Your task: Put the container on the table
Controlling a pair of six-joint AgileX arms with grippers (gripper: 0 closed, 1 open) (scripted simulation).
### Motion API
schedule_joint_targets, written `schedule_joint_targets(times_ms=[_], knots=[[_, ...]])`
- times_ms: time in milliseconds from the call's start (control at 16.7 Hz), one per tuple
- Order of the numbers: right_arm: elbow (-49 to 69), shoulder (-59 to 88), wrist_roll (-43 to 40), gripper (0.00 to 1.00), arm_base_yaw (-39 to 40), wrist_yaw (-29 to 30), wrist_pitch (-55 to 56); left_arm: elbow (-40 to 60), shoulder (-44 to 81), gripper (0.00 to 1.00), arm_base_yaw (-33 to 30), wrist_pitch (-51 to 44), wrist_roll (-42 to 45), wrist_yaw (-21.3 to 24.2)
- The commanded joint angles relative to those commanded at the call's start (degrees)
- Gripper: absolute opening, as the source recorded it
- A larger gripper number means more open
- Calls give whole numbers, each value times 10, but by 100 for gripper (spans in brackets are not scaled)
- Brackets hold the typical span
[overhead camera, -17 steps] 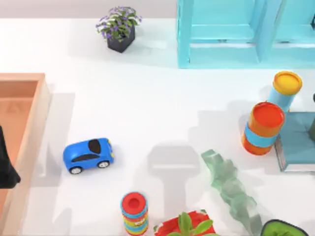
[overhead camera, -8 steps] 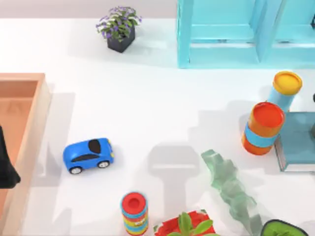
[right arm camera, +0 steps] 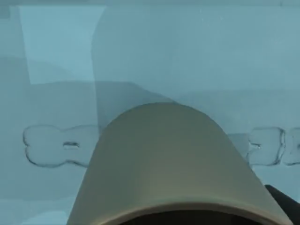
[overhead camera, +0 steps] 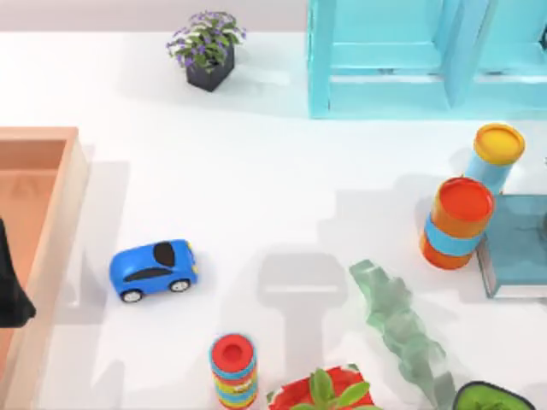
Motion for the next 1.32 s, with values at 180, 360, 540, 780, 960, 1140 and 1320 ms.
schedule_joint_targets(times_ms=[180, 360, 540, 780, 960, 1140, 1320], knots=[[42, -7, -1, 0, 0, 0, -60, 0, 0, 100, 0, 0, 0, 0], [67, -17, -1, 0, -1, 0, -87, 0, 0, 100, 0, 0, 0, 0], [66, -14, 0, 0, 0, 0, -86, 0, 0, 100, 0, 0, 0, 0], [102, -15, 37, 0, 28, -9, -92, 0, 0, 100, 0, 0, 0, 0], [189, 21, 124, 0, 106, -9, -132, 0, 0, 100, 0, 0, 0, 0], [318, 59, 241, 0, 202, -7, -174, 0, 0, 100, 0, 0, 0, 0], [416, 85, 314, 0, 270, -10, -199, 0, 0, 100, 0, 0, 0, 0]])
